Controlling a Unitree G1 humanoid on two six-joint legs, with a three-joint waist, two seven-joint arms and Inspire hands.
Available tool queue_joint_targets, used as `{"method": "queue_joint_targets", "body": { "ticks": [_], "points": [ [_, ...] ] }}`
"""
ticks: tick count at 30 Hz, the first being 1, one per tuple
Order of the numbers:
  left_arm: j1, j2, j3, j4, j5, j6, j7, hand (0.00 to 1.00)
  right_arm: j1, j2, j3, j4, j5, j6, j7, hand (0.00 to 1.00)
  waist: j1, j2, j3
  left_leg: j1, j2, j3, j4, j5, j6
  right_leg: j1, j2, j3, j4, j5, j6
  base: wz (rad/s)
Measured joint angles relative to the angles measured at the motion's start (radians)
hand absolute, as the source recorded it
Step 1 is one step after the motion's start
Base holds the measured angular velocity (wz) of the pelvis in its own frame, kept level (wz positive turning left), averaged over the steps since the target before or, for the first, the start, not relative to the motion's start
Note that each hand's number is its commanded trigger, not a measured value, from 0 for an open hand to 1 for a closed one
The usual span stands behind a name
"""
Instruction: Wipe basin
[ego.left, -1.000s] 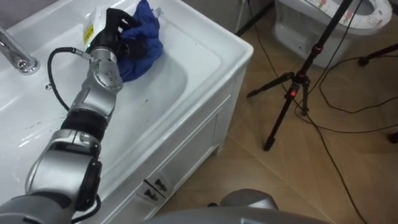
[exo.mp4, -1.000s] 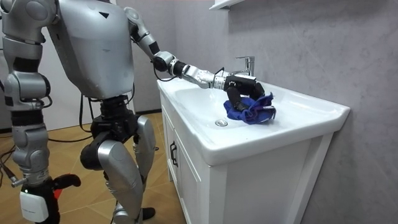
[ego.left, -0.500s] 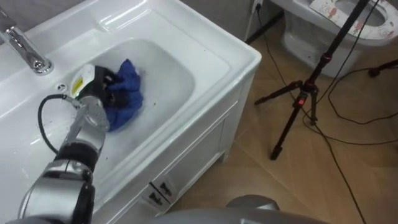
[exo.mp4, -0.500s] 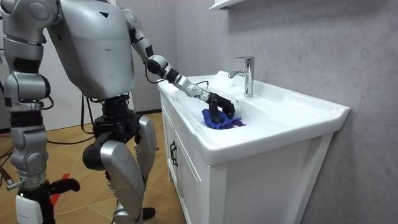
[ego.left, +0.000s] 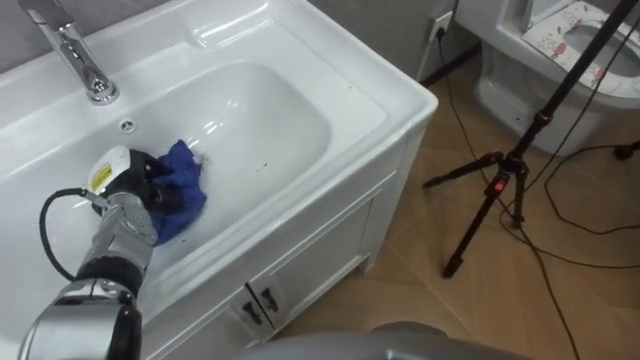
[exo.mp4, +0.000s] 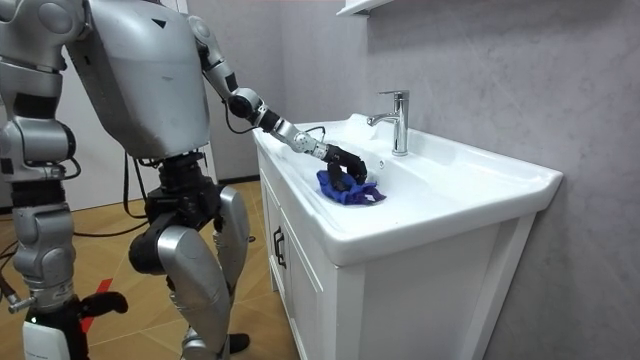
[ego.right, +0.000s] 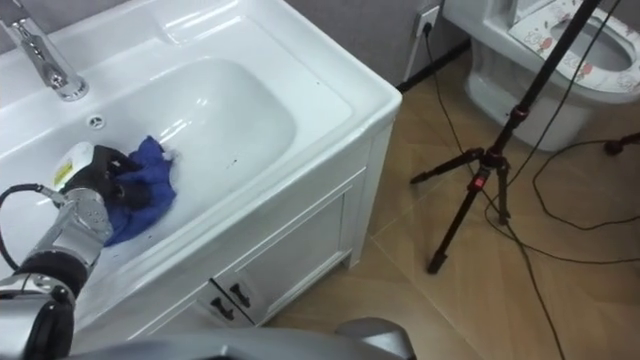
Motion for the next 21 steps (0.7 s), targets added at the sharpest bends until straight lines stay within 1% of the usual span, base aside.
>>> {"method": "queue_joint_targets", "body": {
  "ticks": [6, 10, 12, 13, 14, 16, 17, 20, 21],
  "points": [
    [0.000, 0.000, 0.001, 0.010, -0.002, -0.001, -0.001, 1.00, -0.002, -0.004, -0.002, -0.002, -0.005, -0.001, -0.011, 0.00, 0.002, 0.005, -0.0028, 0.004, 0.000, 0.001, 0.000, 0.000, 0.000, 0.002, 0.002, 0.001, -0.001, -0.001, -0.001, 0.01],
    [0.000, 0.000, 0.010, 0.014, -0.002, -0.002, -0.002, 1.00, 0.000, -0.004, -0.004, -0.002, -0.014, 0.000, -0.009, 0.00, 0.003, 0.006, -0.0033, 0.006, 0.000, 0.000, -0.007, 0.000, -0.001, 0.005, 0.003, 0.003, -0.001, -0.001, -0.001, 0.00],
    [0.001, 0.001, 0.051, 0.015, -0.002, -0.003, -0.016, 1.00, 0.001, -0.004, -0.035, -0.002, -0.017, 0.000, -0.008, 0.00, 0.006, 0.011, -0.0052, 0.006, 0.000, 0.001, -0.009, 0.000, -0.001, 0.002, 0.004, 0.006, -0.002, -0.001, -0.001, -0.06],
    [0.001, 0.001, 0.075, 0.012, -0.001, -0.003, -0.028, 1.00, 0.002, -0.005, -0.050, -0.002, -0.017, 0.001, -0.009, 0.00, 0.014, 0.011, -0.0074, 0.006, 0.000, 0.001, -0.009, -0.001, -0.001, 0.000, 0.006, 0.010, -0.002, -0.001, -0.001, -0.08],
    [0.001, 0.001, 0.085, 0.011, -0.002, -0.003, -0.030, 1.00, 0.004, -0.005, -0.056, -0.002, -0.016, 0.002, -0.010, 0.00, 0.019, 0.019, -0.0096, 0.006, 0.000, 0.001, -0.009, -0.001, -0.001, 0.000, 0.006, 0.011, -0.002, -0.001, -0.001, -0.07],
    [0.000, 0.002, 0.103, 0.010, -0.003, -0.003, -0.038, 1.00, 0.013, -0.005, -0.074, -0.006, -0.015, 0.012, -0.010, 0.00, 0.032, 0.017, -0.0095, 0.007, 0.000, 0.000, -0.009, -0.001, -0.001, 0.001, 0.006, 0.012, -0.001, 0.000, -0.001, 0.00],
    [0.000, 0.002, 0.119, 0.010, -0.002, -0.003, -0.045, 1.00, 0.019, -0.007, -0.075, -0.011, -0.015, 0.016, -0.011, 0.00, 0.038, 0.019, -0.0115, 0.008, 0.001, 0.000, -0.009, -0.001, -0.001, 0.002, 0.007, 0.012, -0.001, 0.000, -0.001, 0.00],
    [-0.001, 0.013, 0.164, 0.027, -0.001, -0.011, -0.058, 1.00, 0.017, -0.005, -0.116, -0.016, -0.030, 0.020, -0.007, 0.00, 0.053, 0.029, -0.0143, 0.008, 0.001, 0.000, -0.012, -0.001, -0.001, 0.001, 0.010, 0.016, 0.000, 0.000, -0.002, -0.04],
    [-0.001, 0.022, 0.187, 0.039, -0.001, -0.017, -0.067, 1.00, 0.017, -0.006, -0.132, -0.023, -0.048, 0.020, -0.007, 0.00, 0.057, 0.032, -0.0144, 0.008, 0.002, 0.000, -0.012, -0.001, -0.001, 0.001, 0.009, 0.013, 0.000, 0.000, -0.002, 0.00]
  ]
}}
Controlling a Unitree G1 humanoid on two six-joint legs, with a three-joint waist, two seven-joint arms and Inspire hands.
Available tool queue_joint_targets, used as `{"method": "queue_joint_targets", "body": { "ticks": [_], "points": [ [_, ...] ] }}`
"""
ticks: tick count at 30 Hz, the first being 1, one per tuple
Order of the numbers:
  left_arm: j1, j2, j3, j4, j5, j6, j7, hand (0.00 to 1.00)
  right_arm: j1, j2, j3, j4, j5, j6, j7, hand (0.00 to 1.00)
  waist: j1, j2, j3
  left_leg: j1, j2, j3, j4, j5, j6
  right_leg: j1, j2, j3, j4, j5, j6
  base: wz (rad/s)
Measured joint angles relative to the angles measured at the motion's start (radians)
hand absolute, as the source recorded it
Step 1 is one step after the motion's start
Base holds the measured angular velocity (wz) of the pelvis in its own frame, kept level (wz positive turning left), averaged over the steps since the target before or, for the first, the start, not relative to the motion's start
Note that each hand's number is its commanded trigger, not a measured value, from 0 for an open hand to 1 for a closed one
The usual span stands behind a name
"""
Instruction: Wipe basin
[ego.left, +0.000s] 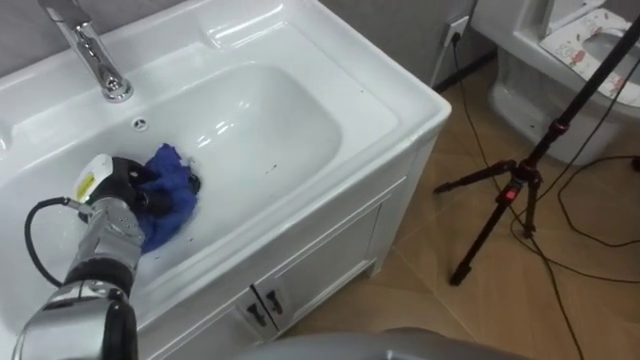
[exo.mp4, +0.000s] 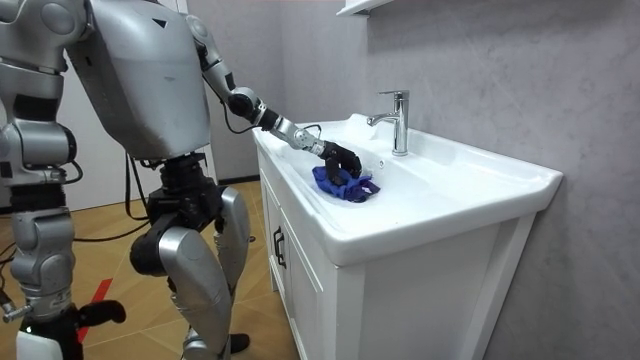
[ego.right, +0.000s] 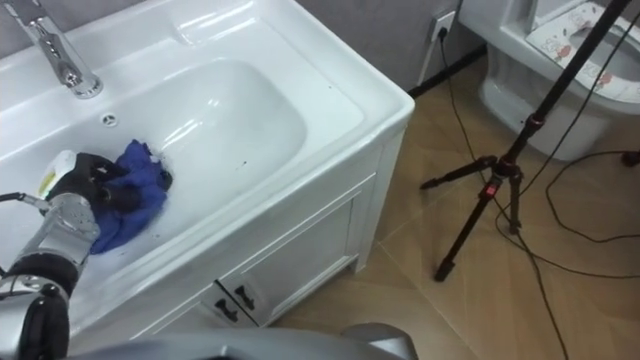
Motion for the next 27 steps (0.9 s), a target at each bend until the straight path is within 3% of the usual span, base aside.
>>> {"method": "queue_joint_targets", "body": {
  "ticks": [4, 11, 13, 27],
  "points": [
    [-0.006, 0.034, 0.011, 0.032, 0.000, -0.002, -0.004, 1.00, -0.014, -0.004, -0.018, -0.014, -0.008, 0.001, -0.001, 0.00, 0.012, 0.017, -0.0002, 0.002, 0.004, 0.000, 0.004, -0.002, -0.004, 0.000, 0.003, -0.003, 0.000, -0.002, -0.004, 0.00],
    [0.003, 0.051, 0.010, 0.051, 0.000, -0.002, -0.025, 1.00, -0.039, -0.004, -0.019, -0.012, -0.007, -0.001, -0.013, 0.00, 0.026, 0.047, 0.0079, 0.001, 0.009, -0.005, 0.013, -0.003, -0.008, -0.002, 0.005, -0.016, 0.008, -0.009, -0.012, 0.01],
    [0.008, 0.057, 0.010, 0.051, 0.002, -0.001, -0.025, 1.00, -0.056, -0.005, -0.020, -0.011, -0.008, -0.002, -0.022, 0.00, 0.026, 0.058, 0.0060, -0.002, 0.010, -0.026, 0.016, -0.003, -0.009, -0.002, 0.006, -0.022, 0.008, -0.015, -0.017, 0.07],
    [0.015, 0.088, 0.009, 0.038, 0.021, 0.008, -0.069, 1.00, -0.079, -0.015, -0.020, -0.011, -0.008, -0.012, -0.024, 0.00, 0.027, 0.076, 0.0021, -0.016, 0.013, -0.040, 0.035, 0.000, -0.014, -0.009, 0.006, -0.034, 0.019, -0.031, -0.027, 0.02]
  ]
}}
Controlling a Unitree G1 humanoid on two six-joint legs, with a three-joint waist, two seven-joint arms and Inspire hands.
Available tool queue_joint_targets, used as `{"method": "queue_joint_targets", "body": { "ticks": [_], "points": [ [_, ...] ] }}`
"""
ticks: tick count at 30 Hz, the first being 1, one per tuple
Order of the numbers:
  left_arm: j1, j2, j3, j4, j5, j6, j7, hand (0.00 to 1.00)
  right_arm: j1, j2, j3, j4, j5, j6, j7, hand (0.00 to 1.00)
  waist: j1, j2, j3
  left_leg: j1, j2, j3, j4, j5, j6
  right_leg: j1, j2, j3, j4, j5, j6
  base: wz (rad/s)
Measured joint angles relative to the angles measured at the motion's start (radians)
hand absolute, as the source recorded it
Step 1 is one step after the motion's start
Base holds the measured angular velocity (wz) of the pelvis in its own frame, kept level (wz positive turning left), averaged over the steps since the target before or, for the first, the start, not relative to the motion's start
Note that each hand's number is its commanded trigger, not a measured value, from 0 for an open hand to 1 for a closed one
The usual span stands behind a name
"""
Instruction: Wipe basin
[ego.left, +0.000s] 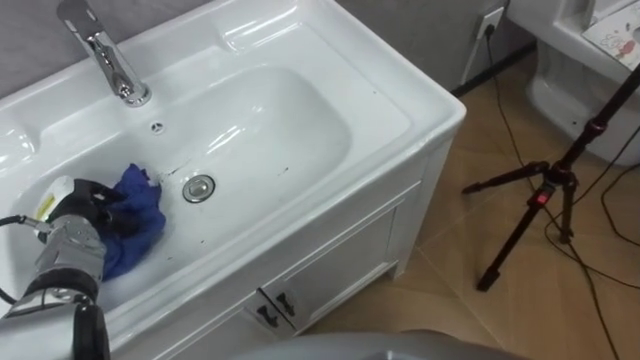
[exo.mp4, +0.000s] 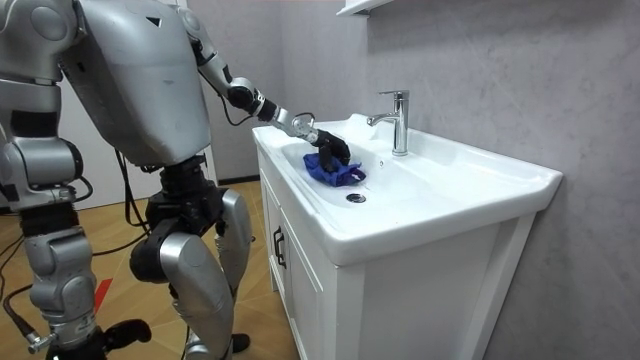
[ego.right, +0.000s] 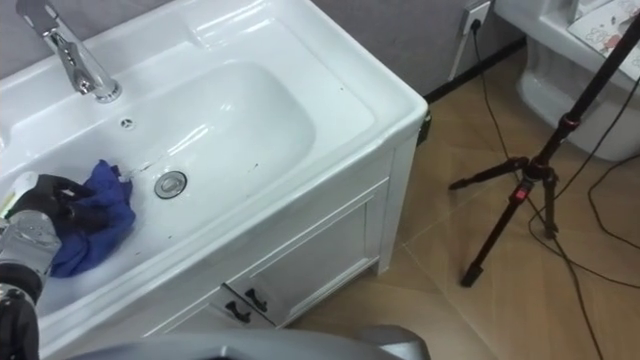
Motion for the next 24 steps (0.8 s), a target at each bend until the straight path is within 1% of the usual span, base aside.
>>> {"method": "queue_joint_targets", "body": {
  "ticks": [3, 8, 9, 12, 13, 15, 18, 20, 24],
  "points": [
    [0.000, 0.000, -0.001, -0.004, 0.024, 0.012, -0.001, 1.00, 0.001, -0.003, 0.000, 0.000, 0.000, 0.000, 0.000, 0.00, -0.001, 0.003, 0.0000, -0.001, 0.000, 0.000, 0.000, 0.000, 0.000, -0.002, 0.000, 0.001, 0.000, 0.000, 0.000, 0.00],
    [0.000, 0.000, -0.004, -0.008, 0.077, 0.013, -0.001, 1.00, 0.010, -0.006, 0.001, 0.004, 0.000, -0.004, 0.000, 0.00, -0.002, 0.003, 0.0011, 0.003, 0.000, -0.003, 0.000, 0.000, 0.000, 0.003, 0.000, 0.000, -0.001, 0.000, -0.001, 0.00],
    [0.000, 0.000, -0.005, -0.008, 0.093, 0.013, -0.001, 1.00, 0.010, -0.006, 0.002, 0.008, -0.001, -0.007, 0.000, 0.00, -0.002, 0.001, 0.0036, 0.007, 0.000, -0.009, -0.001, 0.000, 0.000, 0.007, 0.000, 0.000, -0.002, 0.000, -0.001, 0.03],
    [-0.001, 0.000, -0.016, -0.022, 0.111, 0.015, 0.001, 1.00, 0.012, -0.006, 0.002, 0.011, -0.001, -0.013, 0.000, 0.00, -0.006, 0.002, 0.0044, 0.001, -0.001, -0.018, -0.001, 0.000, 0.000, 0.005, -0.003, -0.007, -0.002, -0.002, 0.001, 0.09],
    [0.000, 0.001, -0.019, -0.032, 0.112, 0.016, 0.004, 1.00, 0.012, -0.006, 0.002, 0.011, 0.000, -0.013, 0.000, 0.00, -0.005, 0.002, 0.0087, -0.001, -0.001, -0.019, -0.001, 0.000, 0.000, 0.004, -0.004, -0.009, -0.001, -0.002, 0.002, 0.11],
    [0.000, 0.006, -0.020, -0.036, 0.113, 0.016, 0.007, 1.00, 0.010, -0.006, 0.001, 0.011, -0.001, -0.013, 0.000, 0.00, -0.004, 0.003, 0.0112, -0.004, -0.001, -0.019, -0.001, 0.000, 0.000, 0.002, -0.004, -0.010, 0.000, -0.003, 0.002, 0.03],
    [0.000, 0.007, -0.024, -0.046, 0.156, 0.017, 0.014, 1.00, 0.006, -0.007, 0.002, 0.027, -0.001, -0.014, 0.000, 0.00, -0.007, 0.005, 0.0116, -0.012, -0.002, -0.020, 0.003, 0.000, 0.000, -0.003, -0.007, -0.016, 0.000, -0.004, 0.002, 0.06],
    [-0.001, 0.007, -0.041, -0.046, 0.157, 0.020, 0.032, 1.00, 0.000, -0.007, 0.003, 0.042, 0.002, -0.019, 0.001, 0.00, -0.008, 0.007, 0.0115, -0.018, -0.002, -0.023, 0.004, 0.000, 0.000, -0.007, -0.009, -0.024, 0.000, -0.004, 0.002, 0.06],
    [-0.001, 0.007, -0.044, -0.060, 0.157, 0.023, 0.047, 1.00, 0.000, -0.007, 0.003, 0.044, 0.010, -0.024, 0.001, 0.00, -0.008, 0.009, 0.0125, -0.022, -0.003, -0.028, 0.004, 0.000, 0.000, -0.008, -0.013, -0.036, -0.001, -0.004, 0.002, 0.08]
  ]
}}
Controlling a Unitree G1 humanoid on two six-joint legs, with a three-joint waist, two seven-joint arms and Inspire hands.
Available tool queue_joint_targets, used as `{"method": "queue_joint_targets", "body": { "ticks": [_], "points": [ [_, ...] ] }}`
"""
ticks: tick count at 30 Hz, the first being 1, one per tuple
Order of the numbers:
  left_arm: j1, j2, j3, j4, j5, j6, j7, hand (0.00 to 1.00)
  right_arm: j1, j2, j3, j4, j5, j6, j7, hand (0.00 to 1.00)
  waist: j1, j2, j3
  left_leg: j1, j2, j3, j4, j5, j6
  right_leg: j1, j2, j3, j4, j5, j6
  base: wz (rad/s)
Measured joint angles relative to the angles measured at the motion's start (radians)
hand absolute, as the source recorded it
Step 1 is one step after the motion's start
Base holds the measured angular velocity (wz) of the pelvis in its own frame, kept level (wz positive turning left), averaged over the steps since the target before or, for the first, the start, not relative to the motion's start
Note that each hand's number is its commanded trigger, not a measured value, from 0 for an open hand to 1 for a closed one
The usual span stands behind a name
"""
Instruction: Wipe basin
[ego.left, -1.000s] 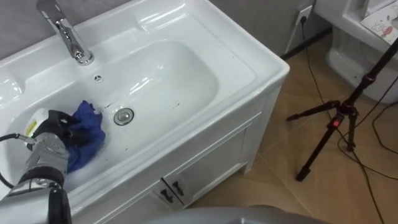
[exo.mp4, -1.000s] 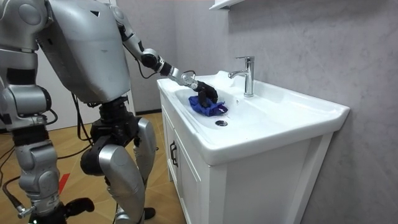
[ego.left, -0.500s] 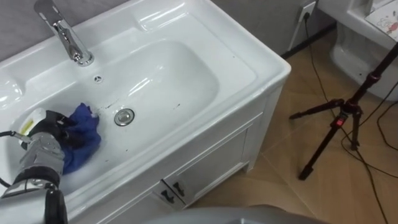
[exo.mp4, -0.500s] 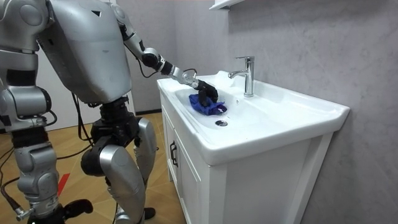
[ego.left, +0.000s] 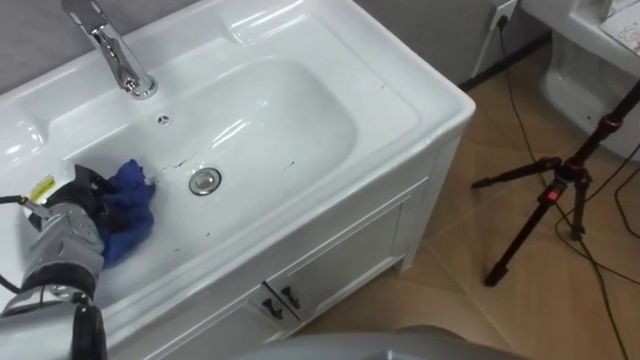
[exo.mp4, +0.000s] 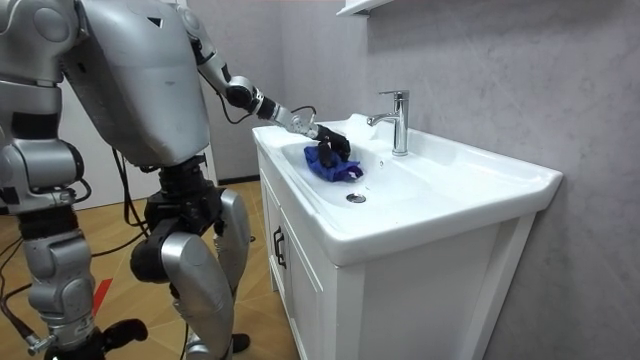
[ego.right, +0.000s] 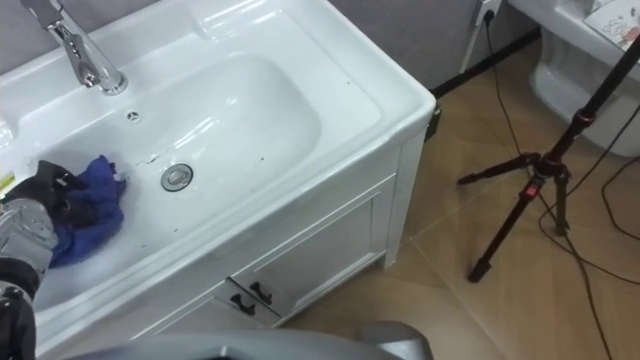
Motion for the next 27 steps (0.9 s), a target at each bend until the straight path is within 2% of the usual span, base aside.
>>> {"method": "queue_joint_targets", "body": {
  "ticks": [4, 9, 11, 13, 16, 18, 21, 22, 26, 27],
  "points": [
    [0.000, 0.004, -0.016, -0.019, -0.001, 0.011, 0.024, 1.00, -0.001, 0.000, 0.000, 0.002, -0.002, -0.013, -0.001, 0.00, 0.000, 0.000, 0.0001, 0.000, -0.002, -0.015, 0.000, 0.000, 0.000, 0.000, -0.004, -0.005, -0.002, -0.001, 0.001, 0.08],
    [0.000, 0.004, -0.019, -0.016, -0.038, 0.016, 0.025, 1.00, -0.009, 0.003, 0.003, 0.002, -0.007, -0.017, -0.022, 0.00, 0.000, 0.004, 0.0032, 0.003, -0.004, -0.012, -0.001, 0.000, 0.000, -0.006, -0.004, -0.002, 0.004, -0.004, 0.003, -0.01],
    [0.000, 0.003, -0.029, 0.000, -0.103, 0.021, 0.027, 1.00, -0.010, 0.002, 0.020, 0.006, 0.010, -0.017, -0.025, 0.00, -0.002, -0.006, 0.0101, 0.007, -0.007, -0.013, -0.004, 0.000, 0.000, -0.005, -0.005, -0.004, 0.023, -0.014, 0.002, -0.02],
    [0.000, 0.002, -0.041, 0.007, -0.159, 0.028, 0.027, 1.00, -0.011, 0.003, 0.036, 0.009, 0.027, -0.017, -0.026, 0.00, -0.004, -0.015, 0.0109, 0.013, -0.011, -0.012, -0.003, 0.000, 0.000, -0.008, -0.008, -0.003, 0.041, -0.026, 0.002, 0.02],
    [0.001, -0.005, -0.050, 0.004, -0.197, 0.033, 0.027, 1.00, -0.006, 0.003, 0.041, 0.010, 0.030, -0.018, -0.033, 0.00, -0.011, -0.025, 0.0064, 0.022, -0.015, -0.013, -0.002, 0.000, 0.000, -0.008, -0.012, -0.003, 0.056, -0.038, 0.003, 0.05],
    [0.001, -0.009, -0.061, 0.000, -0.234, 0.039, 0.027, 1.00, -0.002, 0.004, 0.044, 0.013, 0.032, -0.018, -0.039, 0.00, -0.029, -0.036, 0.0021, 0.021, -0.017, -0.013, 0.001, 0.000, 0.000, -0.008, -0.015, -0.003, 0.062, -0.042, 0.006, 0.09],
    [-0.007, -0.012, -0.088, -0.001, -0.298, 0.051, 0.029, 1.00, -0.007, 0.005, 0.078, 0.011, 0.072, -0.018, -0.044, 0.00, -0.036, -0.061, -0.0003, 0.011, -0.020, -0.011, 0.008, 0.000, 0.000, -0.023, -0.019, -0.002, 0.076, -0.046, 0.006, 0.01],
    [-0.023, -0.018, -0.094, 0.005, -0.321, 0.056, 0.035, 1.00, -0.015, 0.007, 0.101, 0.011, 0.080, -0.017, -0.044, 0.00, -0.042, -0.074, 0.0013, -0.006, -0.021, -0.011, 0.020, 0.000, 0.000, -0.031, -0.021, -0.002, 0.077, -0.047, 0.007, 0.12],
    [-0.085, -0.044, -0.135, 0.031, -0.381, 0.059, 0.064, 1.00, -0.041, 0.013, 0.126, 0.035, 0.089, -0.018, -0.048, 0.00, -0.052, -0.081, 0.0018, -0.065, -0.021, 0.002, 0.035, 0.000, 0.002, -0.087, -0.023, 0.003, 0.074, -0.026, 0.013, -0.01],
    [-0.119, -0.045, -0.136, 0.062, -0.410, 0.059, 0.072, 1.00, -0.060, 0.013, 0.139, 0.041, 0.101, -0.017, -0.048, 0.00, -0.052, -0.083, 0.0035, -0.090, -0.022, 0.018, 0.037, 0.005, 0.008, -0.115, -0.023, 0.015, 0.076, -0.016, 0.016, -0.23]
  ]
}}
